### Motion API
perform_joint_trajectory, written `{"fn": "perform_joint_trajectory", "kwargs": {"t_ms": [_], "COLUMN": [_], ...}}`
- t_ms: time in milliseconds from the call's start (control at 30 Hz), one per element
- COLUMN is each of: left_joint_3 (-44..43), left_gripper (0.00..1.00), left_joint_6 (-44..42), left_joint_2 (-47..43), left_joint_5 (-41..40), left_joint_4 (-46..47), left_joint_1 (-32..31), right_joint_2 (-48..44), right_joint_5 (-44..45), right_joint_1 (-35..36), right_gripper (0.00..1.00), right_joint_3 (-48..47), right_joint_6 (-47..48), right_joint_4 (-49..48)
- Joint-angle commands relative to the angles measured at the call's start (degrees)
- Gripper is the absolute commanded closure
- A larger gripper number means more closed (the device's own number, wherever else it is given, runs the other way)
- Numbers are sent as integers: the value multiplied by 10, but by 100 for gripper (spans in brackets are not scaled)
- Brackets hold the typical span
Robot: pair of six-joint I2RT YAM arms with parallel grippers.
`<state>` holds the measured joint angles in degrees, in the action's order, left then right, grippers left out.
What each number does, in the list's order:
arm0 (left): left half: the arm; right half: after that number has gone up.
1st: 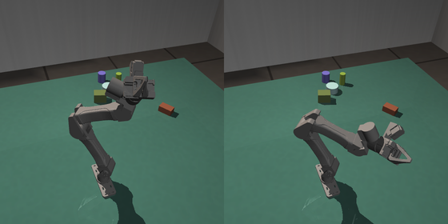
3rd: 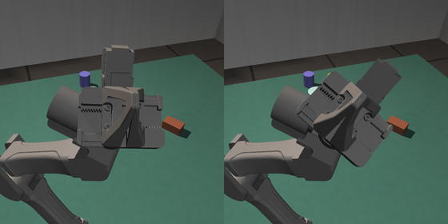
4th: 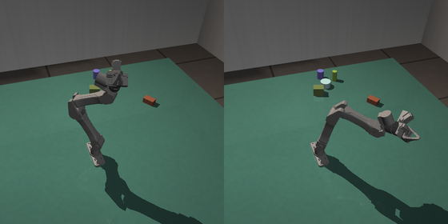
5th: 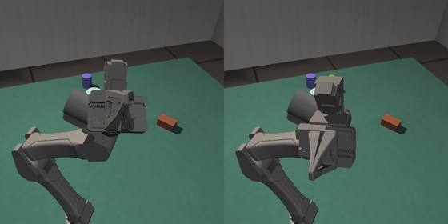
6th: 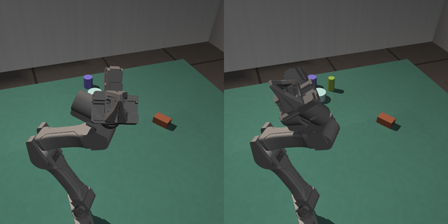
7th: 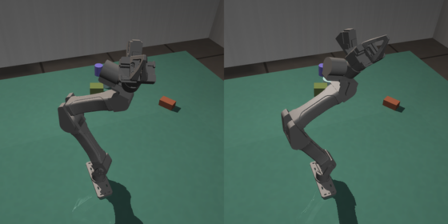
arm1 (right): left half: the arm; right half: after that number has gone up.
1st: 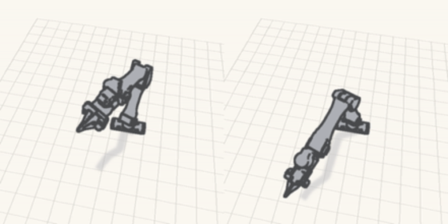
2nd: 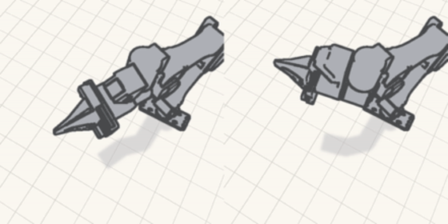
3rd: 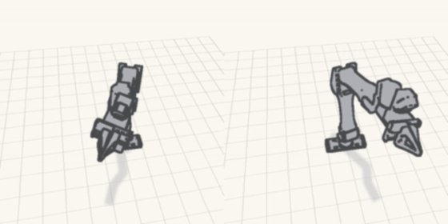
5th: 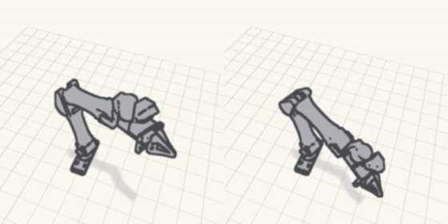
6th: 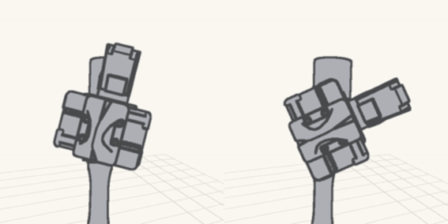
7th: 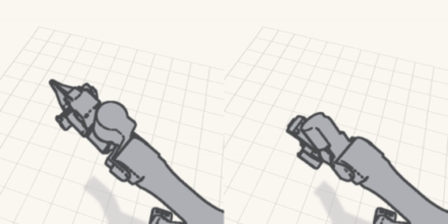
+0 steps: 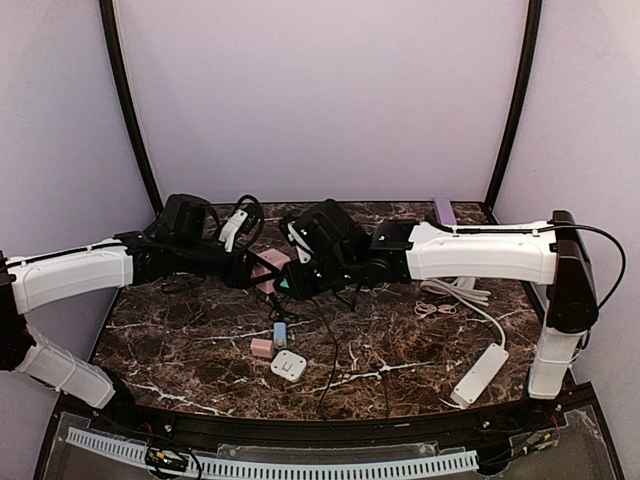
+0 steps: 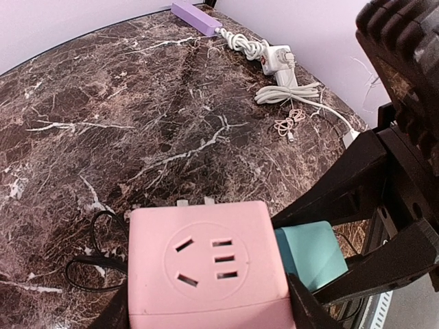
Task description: Pull the plug off the socket
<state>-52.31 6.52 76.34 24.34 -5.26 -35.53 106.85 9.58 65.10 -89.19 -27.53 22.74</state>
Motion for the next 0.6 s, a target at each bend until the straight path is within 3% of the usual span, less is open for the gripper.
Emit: {"fn": "perform_joint_trajectory", "kwargs": {"t_ms": [0,167,567], "left_joint_3": [5,6,7], "left_gripper": [99,99,99], "left_joint_6": [-31,-41,-29], "left_joint_2": [-36,-43,-51], "left_joint_5": [48,54,32], "left_joint_4": [12,12,14], "left_joint_1": [-19,-28,-28], "right_joint_2": [-17,-33,-39], "right_joint_5": [-70,-121,-48], "right_joint_1": [-11,-20,-9], "right_gripper": [100,100,100], "right_joint_3": [24,50,60], "right_joint_6": [23,37,38], "right_joint_4": [-87,-135,-141]}}
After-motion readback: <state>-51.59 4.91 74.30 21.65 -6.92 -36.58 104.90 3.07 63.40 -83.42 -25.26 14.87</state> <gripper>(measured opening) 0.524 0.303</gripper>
